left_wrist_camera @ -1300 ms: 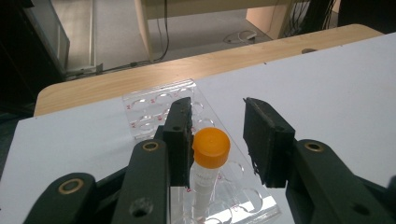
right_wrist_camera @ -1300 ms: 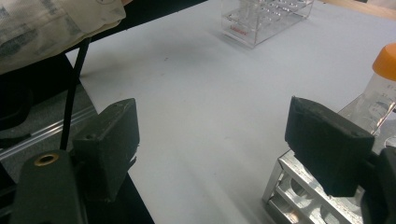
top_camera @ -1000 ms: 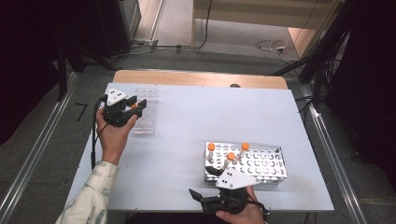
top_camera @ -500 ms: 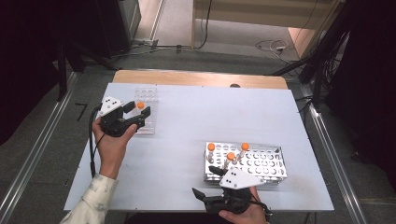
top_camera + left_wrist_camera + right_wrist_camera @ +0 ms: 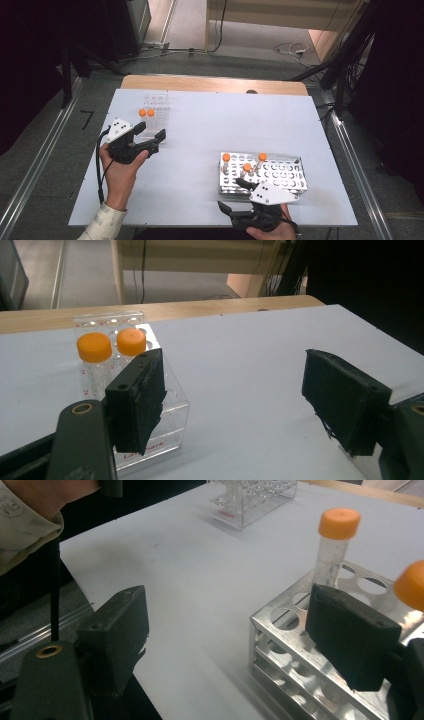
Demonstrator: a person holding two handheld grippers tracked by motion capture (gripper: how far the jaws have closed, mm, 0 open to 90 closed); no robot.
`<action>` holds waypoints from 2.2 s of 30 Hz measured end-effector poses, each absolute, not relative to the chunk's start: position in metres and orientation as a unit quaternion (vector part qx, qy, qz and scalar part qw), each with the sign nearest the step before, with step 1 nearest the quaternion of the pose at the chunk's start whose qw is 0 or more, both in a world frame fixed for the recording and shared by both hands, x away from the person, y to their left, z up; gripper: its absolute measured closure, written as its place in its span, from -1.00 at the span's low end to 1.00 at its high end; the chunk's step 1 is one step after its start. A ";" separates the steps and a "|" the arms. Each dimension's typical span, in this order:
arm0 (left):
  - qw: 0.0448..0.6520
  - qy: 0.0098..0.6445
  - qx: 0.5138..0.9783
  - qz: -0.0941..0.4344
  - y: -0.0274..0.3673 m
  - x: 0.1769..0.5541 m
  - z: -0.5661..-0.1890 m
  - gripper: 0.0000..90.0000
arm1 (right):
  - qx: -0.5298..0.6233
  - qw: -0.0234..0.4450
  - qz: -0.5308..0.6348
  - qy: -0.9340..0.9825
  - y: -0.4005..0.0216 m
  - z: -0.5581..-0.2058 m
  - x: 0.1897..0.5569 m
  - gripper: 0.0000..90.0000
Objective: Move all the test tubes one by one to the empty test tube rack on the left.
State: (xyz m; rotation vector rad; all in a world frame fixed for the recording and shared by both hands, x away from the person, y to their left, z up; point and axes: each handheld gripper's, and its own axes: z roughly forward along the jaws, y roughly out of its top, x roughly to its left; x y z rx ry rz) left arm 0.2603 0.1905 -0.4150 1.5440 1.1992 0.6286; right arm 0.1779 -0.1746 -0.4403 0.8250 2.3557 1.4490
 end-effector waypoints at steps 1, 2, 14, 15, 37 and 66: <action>0.517 0.500 0.644 0.261 0.190 0.259 -0.415 -0.43 | 0.287 0.128 0.498 0.808 -0.177 -0.440 0.178 -0.64; 0.517 0.500 0.644 0.260 0.190 0.258 -0.415 -0.44 | 0.289 0.130 0.498 0.807 -0.179 -0.440 0.177 -0.64; 0.519 0.493 0.653 0.248 0.185 0.249 -0.417 -0.49 | 0.322 0.153 0.498 0.791 -0.210 -0.441 0.179 -0.64; 0.519 0.493 0.653 0.248 0.185 0.249 -0.417 -0.49 | 0.325 0.156 0.498 0.789 -0.212 -0.441 0.180 -0.64; 0.519 0.491 0.656 0.244 0.183 0.249 -0.420 -0.50 | 0.409 0.236 0.463 0.750 -0.233 -0.456 0.221 -0.29; 0.517 0.491 0.660 0.238 0.181 0.250 -0.423 -0.50 | 0.435 0.240 0.435 0.751 -0.221 -0.460 0.245 0.57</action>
